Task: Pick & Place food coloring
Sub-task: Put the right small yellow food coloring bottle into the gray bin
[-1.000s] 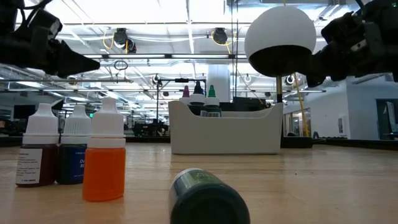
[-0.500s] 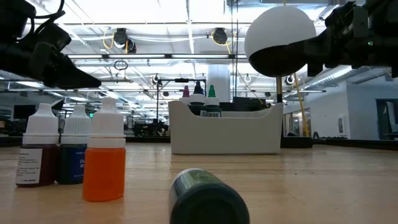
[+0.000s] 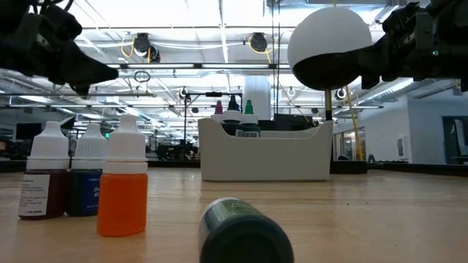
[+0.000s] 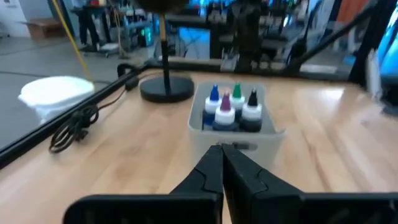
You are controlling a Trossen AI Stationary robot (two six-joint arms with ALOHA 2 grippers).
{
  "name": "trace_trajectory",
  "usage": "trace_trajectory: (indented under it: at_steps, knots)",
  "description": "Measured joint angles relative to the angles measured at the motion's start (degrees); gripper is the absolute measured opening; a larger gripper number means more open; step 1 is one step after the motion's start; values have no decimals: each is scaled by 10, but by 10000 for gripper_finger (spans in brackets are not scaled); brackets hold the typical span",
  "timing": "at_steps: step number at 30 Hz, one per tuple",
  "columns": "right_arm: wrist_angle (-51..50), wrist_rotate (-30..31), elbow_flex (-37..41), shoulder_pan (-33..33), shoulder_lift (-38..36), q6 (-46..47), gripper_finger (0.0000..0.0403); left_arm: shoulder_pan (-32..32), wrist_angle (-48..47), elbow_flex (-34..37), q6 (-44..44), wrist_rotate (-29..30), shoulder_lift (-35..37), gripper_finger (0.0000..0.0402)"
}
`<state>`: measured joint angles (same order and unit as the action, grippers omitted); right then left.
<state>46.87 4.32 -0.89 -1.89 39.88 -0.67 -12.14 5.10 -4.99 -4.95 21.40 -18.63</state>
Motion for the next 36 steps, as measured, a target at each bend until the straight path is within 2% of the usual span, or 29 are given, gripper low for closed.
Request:
trace_trajectory:
  at_steps: [4,8,15,19,22,27,32,36]
  knots:
    - [0,0,0,0,0,-4,0,-23,-49,-47,1,29,-38,5]
    - [0,0,0,0,0,-16,0,-49,-103,-110,-41,42,-108,6]
    - [0,0,0,0,0,-20,0,-113,-119,-225,-72,41,-312,8]
    - [0,0,0,0,0,-20,0,-141,-180,-333,-79,37,-446,9]
    - [0,0,0,0,0,-20,0,-146,-278,-436,-93,13,-547,4]
    - [0,0,0,0,0,-17,0,-149,-392,-593,-90,-42,-679,16]
    - [-1,0,0,0,0,-16,0,-158,-419,-697,-27,-133,-785,4]
    - [-5,0,0,0,0,-16,0,-171,-419,-751,46,-168,-851,24]
